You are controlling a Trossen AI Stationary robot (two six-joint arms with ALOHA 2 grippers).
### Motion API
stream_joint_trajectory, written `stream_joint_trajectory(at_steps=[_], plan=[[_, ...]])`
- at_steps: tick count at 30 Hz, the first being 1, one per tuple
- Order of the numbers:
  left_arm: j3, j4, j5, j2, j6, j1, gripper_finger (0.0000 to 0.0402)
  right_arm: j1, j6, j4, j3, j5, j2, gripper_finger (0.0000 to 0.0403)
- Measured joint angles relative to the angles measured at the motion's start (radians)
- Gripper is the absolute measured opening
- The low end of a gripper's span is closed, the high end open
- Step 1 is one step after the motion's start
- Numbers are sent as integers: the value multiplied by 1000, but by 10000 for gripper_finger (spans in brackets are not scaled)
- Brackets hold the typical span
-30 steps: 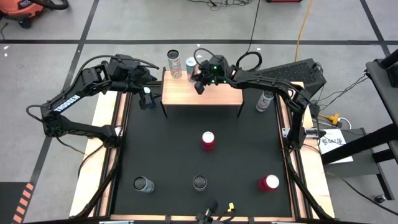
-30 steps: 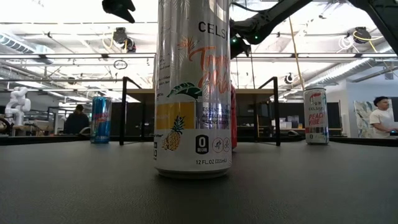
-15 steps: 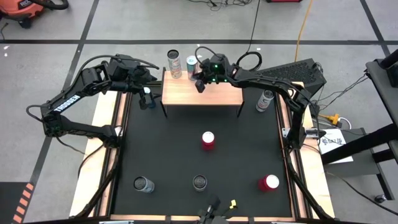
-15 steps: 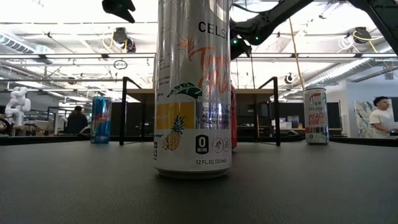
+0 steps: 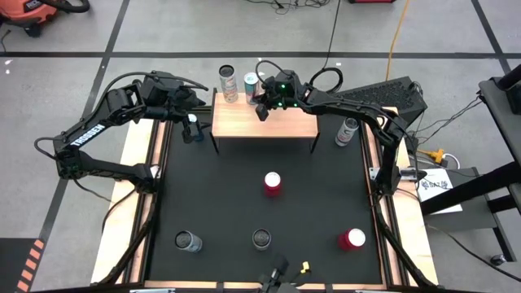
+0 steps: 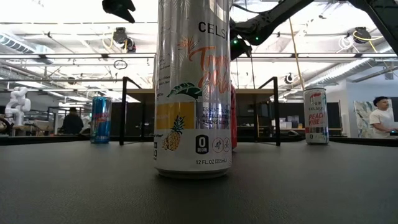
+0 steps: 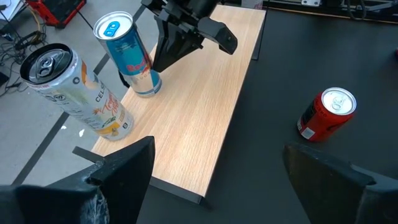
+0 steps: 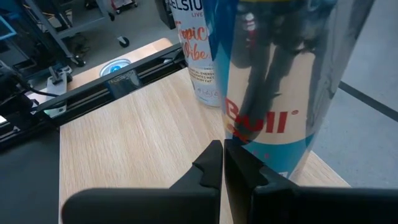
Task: Place canned beverage on shelf
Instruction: Put the right blue soda can on the shelf, then put the top red-black soda can on the shelf
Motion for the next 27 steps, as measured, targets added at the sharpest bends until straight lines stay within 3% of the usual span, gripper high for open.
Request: stream_joint_trajectory(at_steps=[14, 17, 27], plan=[[0, 0, 0, 1, -1, 0, 350, 3, 15, -103, -1, -36, -21, 0], [0, 5, 0, 1, -1, 0, 350, 6, 14, -156, -2, -81, -58, 0], [0, 56, 0, 2, -9, 0, 350, 37, -15, -359, -2, -76, -276, 0]])
